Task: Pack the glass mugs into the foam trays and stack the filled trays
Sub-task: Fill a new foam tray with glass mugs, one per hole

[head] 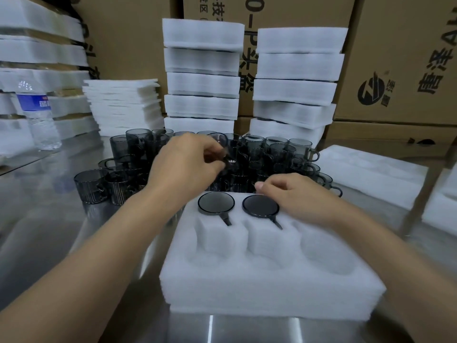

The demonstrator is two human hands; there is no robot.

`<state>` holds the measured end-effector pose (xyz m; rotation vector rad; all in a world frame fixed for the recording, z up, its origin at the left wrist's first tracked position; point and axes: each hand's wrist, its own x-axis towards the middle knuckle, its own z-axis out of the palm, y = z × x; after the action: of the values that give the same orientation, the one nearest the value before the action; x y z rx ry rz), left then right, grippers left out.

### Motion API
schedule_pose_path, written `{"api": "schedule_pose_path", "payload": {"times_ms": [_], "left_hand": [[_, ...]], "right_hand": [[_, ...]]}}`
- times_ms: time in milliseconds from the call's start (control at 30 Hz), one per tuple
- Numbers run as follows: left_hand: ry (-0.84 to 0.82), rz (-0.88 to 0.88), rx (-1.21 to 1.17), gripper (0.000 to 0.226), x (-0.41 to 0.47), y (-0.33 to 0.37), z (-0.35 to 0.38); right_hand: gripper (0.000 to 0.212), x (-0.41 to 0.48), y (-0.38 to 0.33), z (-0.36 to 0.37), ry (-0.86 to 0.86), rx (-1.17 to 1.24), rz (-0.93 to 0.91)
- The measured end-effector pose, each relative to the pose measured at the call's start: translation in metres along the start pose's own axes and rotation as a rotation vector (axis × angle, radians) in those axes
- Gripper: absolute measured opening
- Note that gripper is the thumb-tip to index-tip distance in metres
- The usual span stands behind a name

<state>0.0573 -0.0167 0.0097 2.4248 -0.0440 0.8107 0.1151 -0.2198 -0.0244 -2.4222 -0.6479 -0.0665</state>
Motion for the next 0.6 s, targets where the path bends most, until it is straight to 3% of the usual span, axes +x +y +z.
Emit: {"api": "schedule_pose_path", "payload": {"times_ms": [100, 233, 367, 600], "left_hand": [[-0.014, 0.068, -0.082, 0.016, -0.006, 0.006, 0.011], [-0.096, 0.194, -0.021, 0.017, -0.013, 0.006, 0.024], [-0.171, 0.273, 0.013, 0.014, -0.016, 0.005, 0.028], [-0.159, 0.332, -0.014, 0.014, -0.015, 0.002, 0.030]], "right_hand": [[0.038, 0.005, -0.003, 0.003, 0.074, 0.210, 0.044], [0.045, 0.010, -0.005, -0.001, 0.169, 0.449, 0.136], [0.049, 0.008, -0.006, -0.002, 0.143, 0.483, 0.125], [0.050, 0.005, -0.007, -0.002, 0.134, 0.507, 0.094]]}}
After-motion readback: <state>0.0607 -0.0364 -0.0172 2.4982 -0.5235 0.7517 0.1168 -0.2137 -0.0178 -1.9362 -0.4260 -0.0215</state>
